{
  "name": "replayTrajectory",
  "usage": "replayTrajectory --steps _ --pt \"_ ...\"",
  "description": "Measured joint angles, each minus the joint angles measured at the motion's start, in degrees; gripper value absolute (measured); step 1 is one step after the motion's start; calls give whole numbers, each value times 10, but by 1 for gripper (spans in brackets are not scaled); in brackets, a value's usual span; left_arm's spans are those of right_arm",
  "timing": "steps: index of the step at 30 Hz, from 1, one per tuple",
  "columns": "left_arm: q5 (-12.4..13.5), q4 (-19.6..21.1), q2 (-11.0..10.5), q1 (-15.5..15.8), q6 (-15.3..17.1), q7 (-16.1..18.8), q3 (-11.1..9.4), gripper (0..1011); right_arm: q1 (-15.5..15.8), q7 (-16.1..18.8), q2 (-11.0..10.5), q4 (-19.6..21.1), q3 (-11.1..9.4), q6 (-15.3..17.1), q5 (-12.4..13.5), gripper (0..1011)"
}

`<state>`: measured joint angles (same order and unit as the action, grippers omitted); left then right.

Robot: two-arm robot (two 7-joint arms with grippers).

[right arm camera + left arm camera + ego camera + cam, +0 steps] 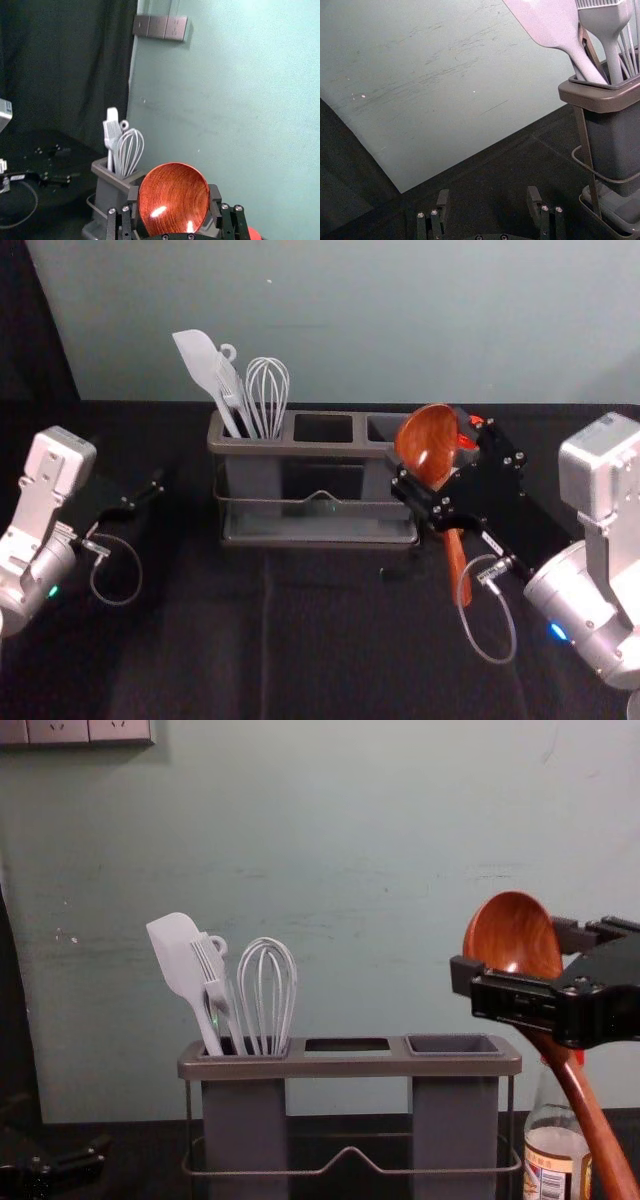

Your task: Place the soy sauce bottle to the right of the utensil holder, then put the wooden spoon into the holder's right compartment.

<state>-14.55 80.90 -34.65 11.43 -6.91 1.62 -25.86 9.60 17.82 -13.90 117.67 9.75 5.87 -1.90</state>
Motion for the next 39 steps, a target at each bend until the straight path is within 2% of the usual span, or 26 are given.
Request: replayTrajectory --steps 1,4,32,37,39 --pt "0 0 0 0 0 0 0 1000 4 -6 -1 -6 1 -25 -1 838" --pt "0 0 0 0 0 0 0 1000 8 -17 -2 -14 3 -50 -5 838" --pt "0 0 0 0 0 0 0 1000 5 -14 -2 -13 3 -44 -4 838" --pt "0 0 0 0 0 0 0 1000 -22 -20 -4 -33 7 -54 -6 838" --pt "0 0 0 0 0 0 0 1000 -46 -19 -5 -47 9 -56 -2 838"
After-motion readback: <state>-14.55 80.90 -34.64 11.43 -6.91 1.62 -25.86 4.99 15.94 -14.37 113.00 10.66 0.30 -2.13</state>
